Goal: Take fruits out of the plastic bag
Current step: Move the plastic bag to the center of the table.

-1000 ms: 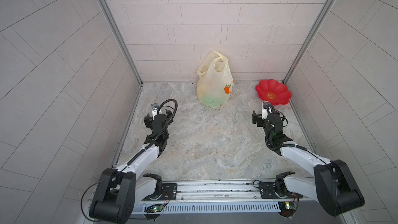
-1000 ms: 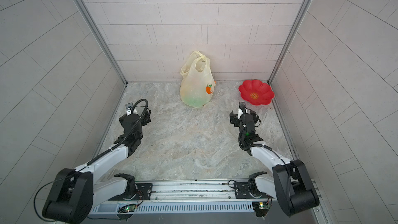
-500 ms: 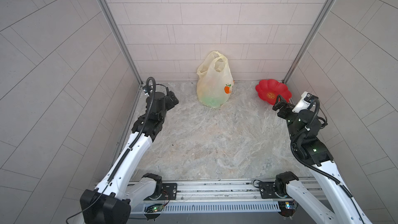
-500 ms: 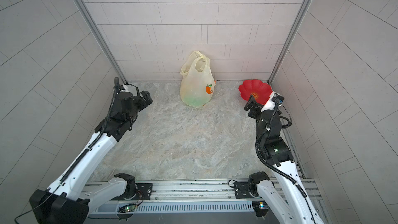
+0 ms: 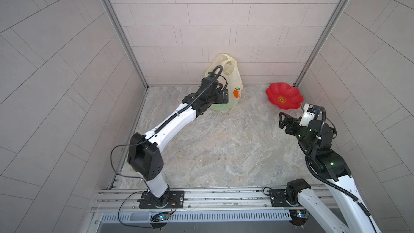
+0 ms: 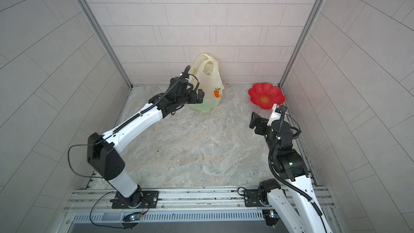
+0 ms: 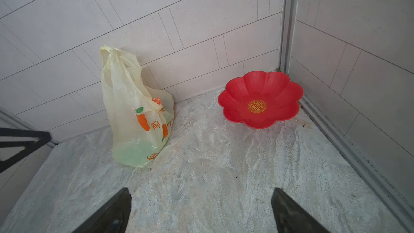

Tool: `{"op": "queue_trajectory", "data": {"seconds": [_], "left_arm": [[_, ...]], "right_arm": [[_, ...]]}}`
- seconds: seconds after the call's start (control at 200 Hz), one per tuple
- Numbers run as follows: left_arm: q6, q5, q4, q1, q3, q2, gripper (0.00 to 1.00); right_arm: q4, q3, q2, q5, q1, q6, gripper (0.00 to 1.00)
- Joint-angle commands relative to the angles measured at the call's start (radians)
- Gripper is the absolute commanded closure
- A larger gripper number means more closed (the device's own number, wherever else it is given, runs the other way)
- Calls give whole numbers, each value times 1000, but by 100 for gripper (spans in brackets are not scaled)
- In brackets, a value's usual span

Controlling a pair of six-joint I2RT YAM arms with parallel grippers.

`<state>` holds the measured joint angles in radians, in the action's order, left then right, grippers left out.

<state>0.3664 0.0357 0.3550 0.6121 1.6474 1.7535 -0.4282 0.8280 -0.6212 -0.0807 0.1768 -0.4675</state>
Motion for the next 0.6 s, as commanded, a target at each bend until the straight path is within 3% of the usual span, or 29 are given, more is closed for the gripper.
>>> {"op": "queue_trajectory", "data": {"seconds": [0.0, 0.145, 0.295, 0.42, 0.59], "left_arm": [[-191, 49, 28, 35, 129, 105, 0], [-327, 124, 72, 44, 318, 258, 0], [-338, 280, 212, 41, 618, 460, 0], [-324, 247, 273, 41, 856, 615, 0], [-311, 274, 214, 41, 1003, 751, 2]], "right_arm": [[-18, -9, -3, 56, 13, 9, 3], [-7, -35, -5, 71, 23, 3, 3], [0, -46, -6, 65, 37, 6, 3], [12, -59, -12, 64, 49, 4, 3], [8, -60, -18, 64, 53, 0, 4]]}}
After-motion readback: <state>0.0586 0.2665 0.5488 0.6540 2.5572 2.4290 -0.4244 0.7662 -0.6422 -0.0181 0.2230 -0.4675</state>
